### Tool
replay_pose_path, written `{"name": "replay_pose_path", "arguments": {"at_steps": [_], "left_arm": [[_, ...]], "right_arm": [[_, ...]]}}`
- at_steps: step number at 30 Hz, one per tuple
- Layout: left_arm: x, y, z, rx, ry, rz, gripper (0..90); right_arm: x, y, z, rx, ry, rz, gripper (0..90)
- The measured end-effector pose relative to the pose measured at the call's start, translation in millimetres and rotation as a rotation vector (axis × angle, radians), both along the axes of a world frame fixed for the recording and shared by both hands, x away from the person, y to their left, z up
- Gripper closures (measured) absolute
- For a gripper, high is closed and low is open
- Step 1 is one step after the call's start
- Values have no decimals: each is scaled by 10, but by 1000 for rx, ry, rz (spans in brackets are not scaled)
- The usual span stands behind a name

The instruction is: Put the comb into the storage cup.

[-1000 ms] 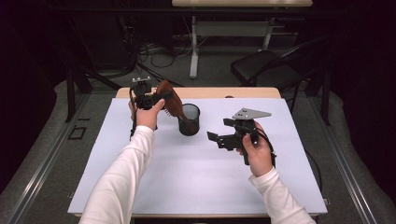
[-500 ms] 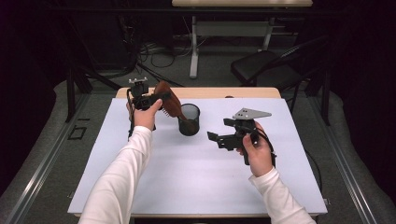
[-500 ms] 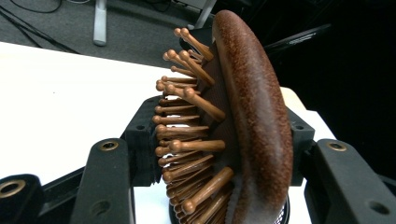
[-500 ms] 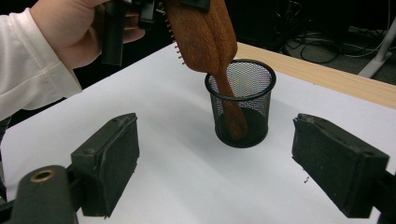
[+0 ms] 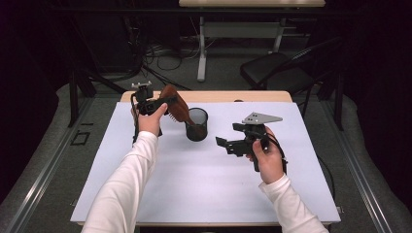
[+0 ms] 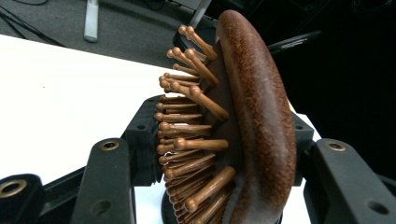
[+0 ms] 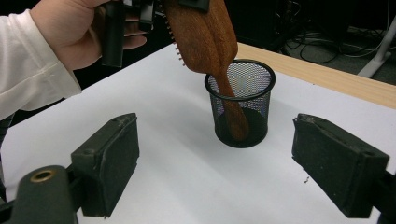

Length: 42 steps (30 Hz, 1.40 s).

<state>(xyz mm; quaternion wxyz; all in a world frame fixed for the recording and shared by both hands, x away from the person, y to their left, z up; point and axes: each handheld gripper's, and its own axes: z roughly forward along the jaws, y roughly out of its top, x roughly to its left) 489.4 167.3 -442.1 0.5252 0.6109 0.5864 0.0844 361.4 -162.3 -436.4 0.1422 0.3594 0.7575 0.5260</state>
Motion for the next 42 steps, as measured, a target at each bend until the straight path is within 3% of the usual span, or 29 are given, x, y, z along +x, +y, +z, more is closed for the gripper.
{"name": "replay_pose_path", "arguments": {"at_steps": [14, 19, 26, 31, 40, 42], "left_arm": [[-4, 15, -51, -18, 3, 6, 452], [-3, 11, -62, -24, -7, 4, 457], [9, 8, -74, -20, -44, -35, 459], [32, 22, -97, -30, -42, -26, 456], [45, 18, -107, -13, -47, -8, 439], [42, 13, -100, 7, -44, 5, 431]], "right_arm": [[1, -9, 5, 3, -1, -4, 145], [-2, -8, 7, 4, -1, -5, 145], [5, -11, 4, 4, 0, -6, 144], [1, -12, 7, 6, 0, -5, 145], [4, -22, 9, 7, 0, -7, 145], [5, -21, 9, 7, 0, -6, 145]]}}
